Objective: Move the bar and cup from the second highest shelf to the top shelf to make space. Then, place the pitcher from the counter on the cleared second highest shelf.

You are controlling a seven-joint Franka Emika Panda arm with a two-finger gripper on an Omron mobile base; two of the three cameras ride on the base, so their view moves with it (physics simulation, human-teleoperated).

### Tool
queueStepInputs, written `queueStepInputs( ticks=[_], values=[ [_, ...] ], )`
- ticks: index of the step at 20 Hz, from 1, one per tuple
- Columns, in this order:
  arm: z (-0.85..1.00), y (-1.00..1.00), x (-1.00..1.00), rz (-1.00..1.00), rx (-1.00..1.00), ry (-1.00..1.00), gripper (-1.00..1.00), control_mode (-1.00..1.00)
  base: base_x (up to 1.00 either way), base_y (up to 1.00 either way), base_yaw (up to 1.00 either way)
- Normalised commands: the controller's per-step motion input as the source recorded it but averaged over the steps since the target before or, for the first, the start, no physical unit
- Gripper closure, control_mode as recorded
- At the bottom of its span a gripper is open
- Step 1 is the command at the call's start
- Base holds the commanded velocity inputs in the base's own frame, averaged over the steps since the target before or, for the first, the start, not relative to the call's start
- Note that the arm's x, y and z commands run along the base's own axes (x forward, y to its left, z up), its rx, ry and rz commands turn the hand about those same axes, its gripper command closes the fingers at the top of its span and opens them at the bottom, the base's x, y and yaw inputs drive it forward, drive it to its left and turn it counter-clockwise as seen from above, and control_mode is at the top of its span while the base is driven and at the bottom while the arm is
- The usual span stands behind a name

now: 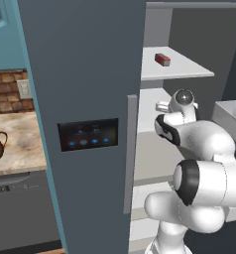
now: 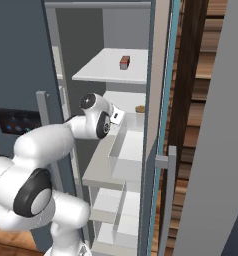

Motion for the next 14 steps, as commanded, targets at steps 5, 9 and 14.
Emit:
queueStepInputs(
  ticks=[5, 9, 14],
  values=[
    [-0.13, -0.14, 0.28, -0.03, 0.0, 0.01, -1.0, -1.0, 0.0, 0.0, 0.0],
    [-0.16, -0.04, 0.3, -0.04, 0.0, 0.0, -1.0, -1.0, 0.0, 0.0, 0.0],
    [-0.17, 0.0, 0.32, -0.07, 0.0, 0.0, -1.0, -1.0, 0.0, 0.0, 0.0]
  ],
)
